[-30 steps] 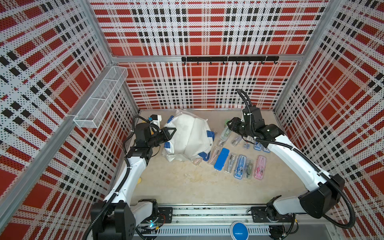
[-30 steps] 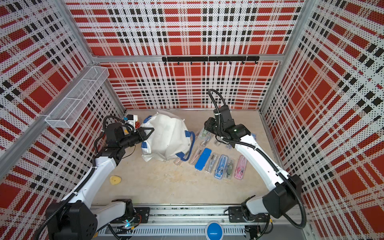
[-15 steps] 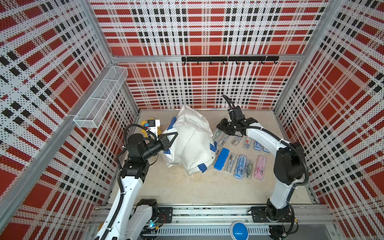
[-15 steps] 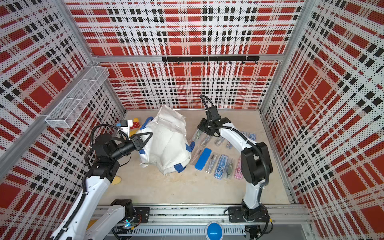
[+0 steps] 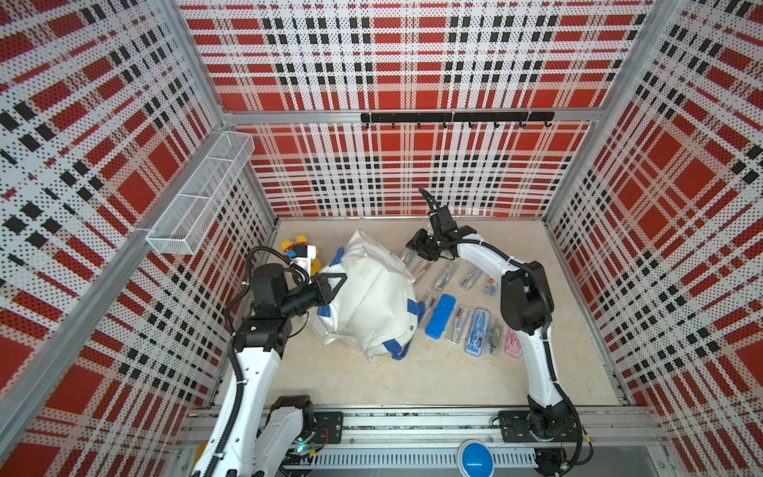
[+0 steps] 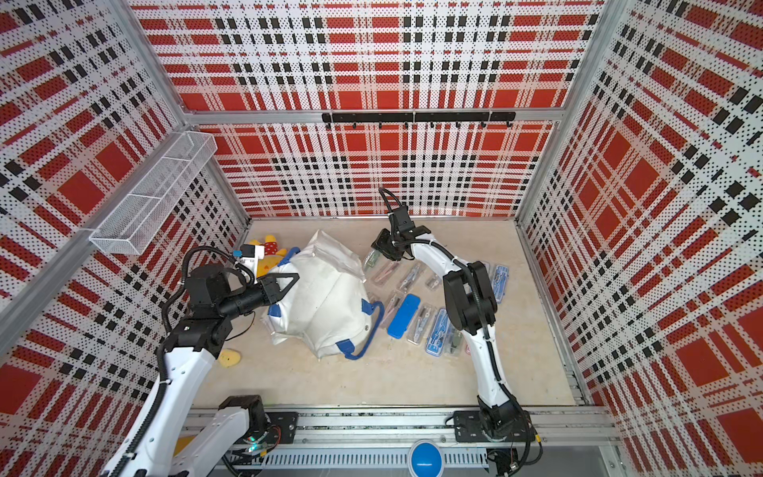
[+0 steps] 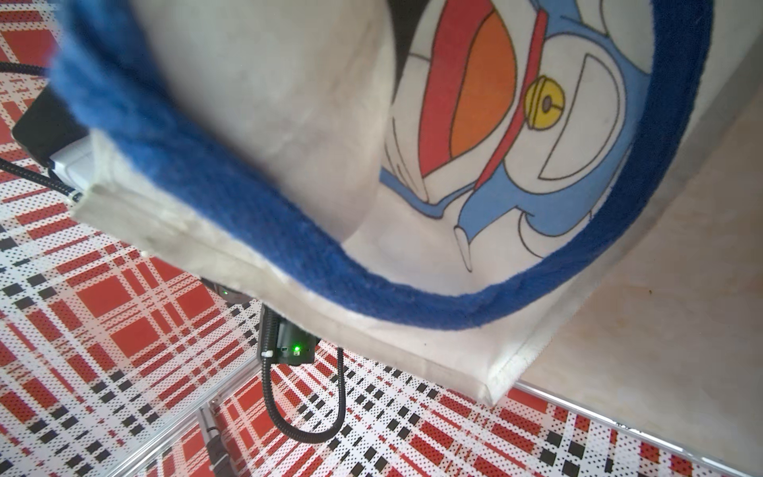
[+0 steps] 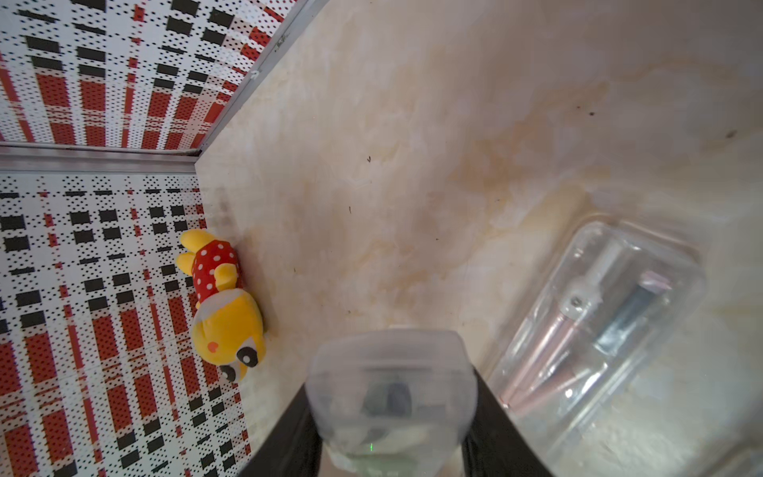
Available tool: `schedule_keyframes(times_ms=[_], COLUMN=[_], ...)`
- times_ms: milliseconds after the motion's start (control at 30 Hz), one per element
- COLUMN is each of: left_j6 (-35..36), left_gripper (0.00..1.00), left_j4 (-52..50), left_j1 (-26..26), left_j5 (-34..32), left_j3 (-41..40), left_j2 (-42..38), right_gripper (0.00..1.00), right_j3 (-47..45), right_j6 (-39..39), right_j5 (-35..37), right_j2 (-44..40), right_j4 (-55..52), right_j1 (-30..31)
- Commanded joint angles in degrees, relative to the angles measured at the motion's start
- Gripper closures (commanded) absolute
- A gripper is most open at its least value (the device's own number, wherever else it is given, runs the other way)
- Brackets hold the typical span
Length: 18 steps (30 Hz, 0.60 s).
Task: Take out the compass set from the canvas bag
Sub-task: Place the compass set at the center of the board.
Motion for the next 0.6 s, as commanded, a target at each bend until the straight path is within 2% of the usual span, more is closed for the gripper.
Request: schedule_keyframes(times_ms=[0, 100, 200, 500, 567], left_j6=[1.0, 1.2, 1.2, -0.8, -1.8], left_gripper=[1.0, 1.0, 1.0, 1.0, 1.0], left_j4=[0.8, 0.8, 0.9, 2.2, 2.4], left_j1=[0.4, 0.4, 0.4, 0.4, 0.4], left_j5=[0.8, 1.2, 1.6, -0.5, -1.3], left_j3=[3.1, 3.6, 3.8, 4.6, 5.3], left_j2=[0.5, 1.0, 1.2, 3.9, 5.3], right_gripper=[0.6, 0.59, 0.53, 0.17, 0.15], right_j3=[5.2, 9.4, 11.1, 10.6, 10.2], right_j6=[1.6, 1.4, 1.3, -1.0, -1.9], right_j5=[-1.2, -1.0, -1.0, 0.1, 0.3], right_j2=[3.5, 6.5, 8.0, 5.2, 3.3], right_j4=[-1.3, -4.9, -7.1, -8.5, -8.5], right_j1=[0.3, 0.3, 0.3, 0.3, 0.3])
